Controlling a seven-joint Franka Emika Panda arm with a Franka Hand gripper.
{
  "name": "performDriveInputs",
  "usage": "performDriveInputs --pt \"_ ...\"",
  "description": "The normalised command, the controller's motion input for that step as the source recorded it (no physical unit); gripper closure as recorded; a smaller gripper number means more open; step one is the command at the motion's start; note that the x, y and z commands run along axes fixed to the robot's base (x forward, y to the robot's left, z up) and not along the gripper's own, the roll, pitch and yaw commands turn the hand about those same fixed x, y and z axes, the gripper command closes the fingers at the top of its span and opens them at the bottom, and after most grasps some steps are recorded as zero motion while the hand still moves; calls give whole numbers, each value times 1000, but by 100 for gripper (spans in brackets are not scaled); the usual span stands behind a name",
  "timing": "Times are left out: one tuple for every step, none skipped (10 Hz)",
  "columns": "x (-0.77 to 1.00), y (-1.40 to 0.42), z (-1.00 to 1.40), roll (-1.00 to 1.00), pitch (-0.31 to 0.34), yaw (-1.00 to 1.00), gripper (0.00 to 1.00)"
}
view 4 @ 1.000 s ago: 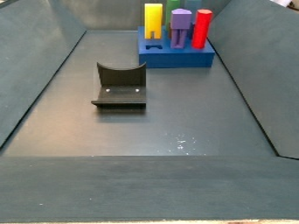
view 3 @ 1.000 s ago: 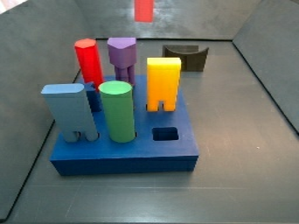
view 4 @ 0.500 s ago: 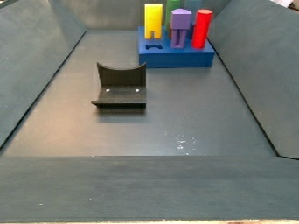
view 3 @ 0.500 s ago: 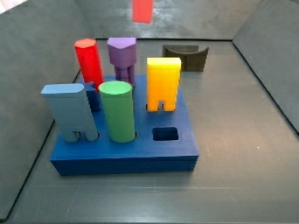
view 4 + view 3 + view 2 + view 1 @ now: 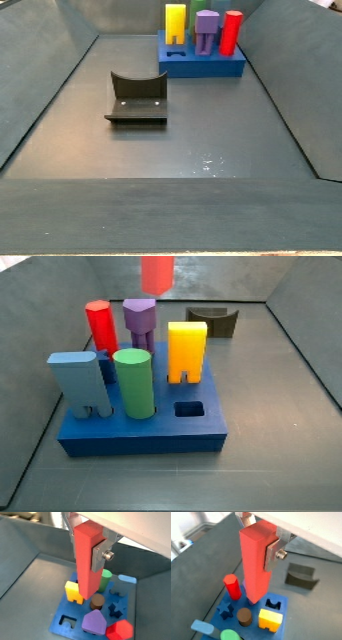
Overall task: Pick up the rectangle object. Move up. Move to above the board. Insert the rectangle object.
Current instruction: Insert the rectangle object.
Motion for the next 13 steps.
performDriveInputs --pt "260 -389 -80 -64 0 -603 100" --pt "251 -423 -77 -63 0 -574 100" --pt "426 -457 -111 -69 0 -437 100" --pt "429 -457 -114 -69 0 -437 100" --pt "360 -443 -106 -67 -17 -491 100" --pt "0 -397 -126 -24 -59 -777 100" --pt "0 -320 -171 -16 -63 -863 100" --pt "0 -274 -200 -14 -70 -903 100" --pt "0 -231 -240 -6 -83 -946 100" --pt "0 -171 -280 -7 -81 -983 100" --pt "0 -134 -300 -7 -80 -1000 100" --pt "0 -34 -406 -1 -76 -1000 100" --pt "0 -6 -434 -3 -76 -1000 100"
